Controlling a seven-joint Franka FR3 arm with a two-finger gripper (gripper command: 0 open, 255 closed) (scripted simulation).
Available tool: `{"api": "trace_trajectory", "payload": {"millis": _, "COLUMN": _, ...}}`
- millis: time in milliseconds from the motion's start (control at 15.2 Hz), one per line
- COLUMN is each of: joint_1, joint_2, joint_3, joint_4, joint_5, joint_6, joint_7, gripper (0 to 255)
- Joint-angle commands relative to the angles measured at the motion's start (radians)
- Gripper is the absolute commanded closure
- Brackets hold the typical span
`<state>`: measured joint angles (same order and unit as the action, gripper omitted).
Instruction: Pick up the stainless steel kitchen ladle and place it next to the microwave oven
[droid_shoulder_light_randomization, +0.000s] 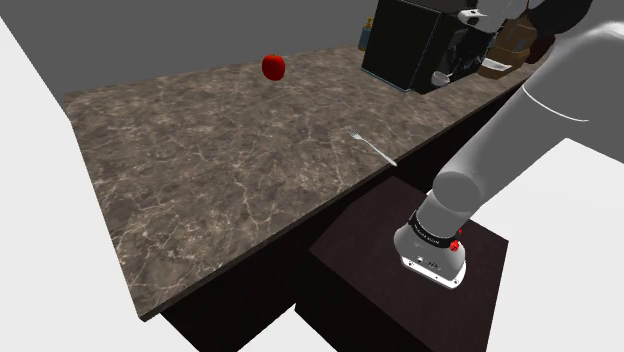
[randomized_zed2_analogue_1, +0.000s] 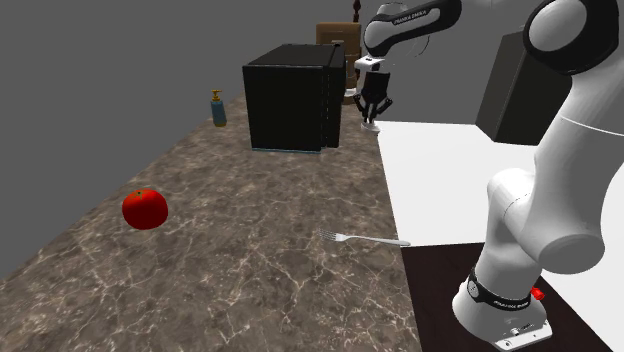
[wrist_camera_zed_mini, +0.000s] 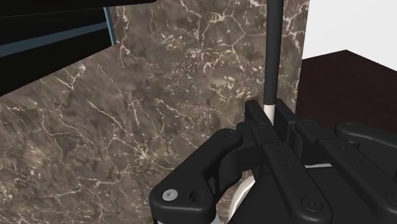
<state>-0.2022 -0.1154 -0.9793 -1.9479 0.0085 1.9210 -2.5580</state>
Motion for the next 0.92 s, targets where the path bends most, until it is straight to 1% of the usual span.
{"api": "trace_trajectory", "payload": {"millis": 0, "joint_1": -0.001, "joint_2": 0.008, "joint_3": -0.005, "joint_4": -0.022, "joint_5": 0.007, "joint_6": 0.027, "joint_7": -0.009, "gripper": 255}}
{"api": "trace_trajectory", "payload": {"millis": 462, "joint_1": 0.0, "joint_2": 0.044, "joint_3": -0.021, "joint_4": -0.094, "joint_5": 0.041, "joint_6": 0.117, "joint_7": -0.041, "gripper": 255}}
{"api": "trace_trajectory", "payload": {"millis": 858, "joint_1": 0.0, "joint_2": 0.091, "joint_3": -0.033, "joint_4": -0.147, "joint_5": 0.09, "joint_6": 0.193, "joint_7": -0.082, "gripper": 255}}
